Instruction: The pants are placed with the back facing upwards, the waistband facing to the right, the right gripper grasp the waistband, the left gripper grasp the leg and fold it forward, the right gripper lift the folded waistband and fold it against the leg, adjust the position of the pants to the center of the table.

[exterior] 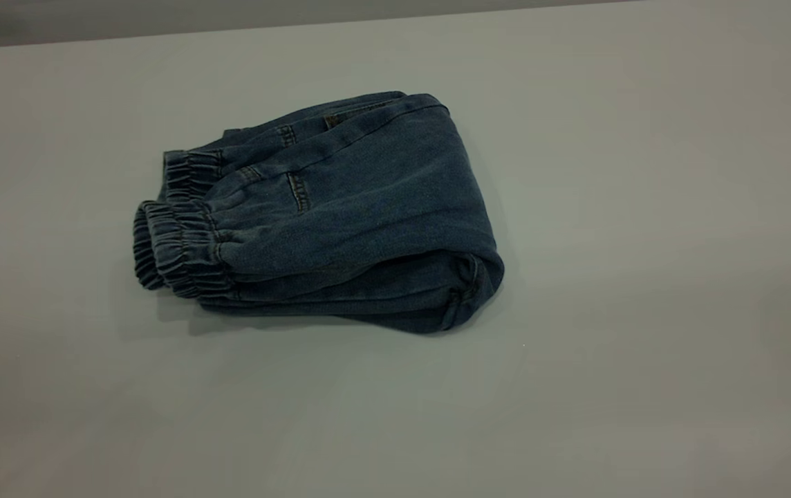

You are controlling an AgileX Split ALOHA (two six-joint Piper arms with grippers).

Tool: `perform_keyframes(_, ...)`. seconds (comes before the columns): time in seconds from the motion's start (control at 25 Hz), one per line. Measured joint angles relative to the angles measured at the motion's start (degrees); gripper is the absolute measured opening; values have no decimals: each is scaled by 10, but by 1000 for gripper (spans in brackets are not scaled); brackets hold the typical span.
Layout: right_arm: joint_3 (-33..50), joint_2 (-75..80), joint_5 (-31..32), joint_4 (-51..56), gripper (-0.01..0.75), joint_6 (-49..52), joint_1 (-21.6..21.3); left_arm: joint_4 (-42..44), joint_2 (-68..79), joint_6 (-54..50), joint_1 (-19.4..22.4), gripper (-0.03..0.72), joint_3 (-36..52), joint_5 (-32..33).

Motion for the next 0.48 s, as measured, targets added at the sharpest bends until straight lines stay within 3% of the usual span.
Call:
perform_keyframes(0.28,0,0,0,0,580,-1,0,-1,0,0,17,468,0,-1)
perform_keyframes(0.48,0,0,0,3,580,-1,-26,-1,0,0,131,468,0,-1)
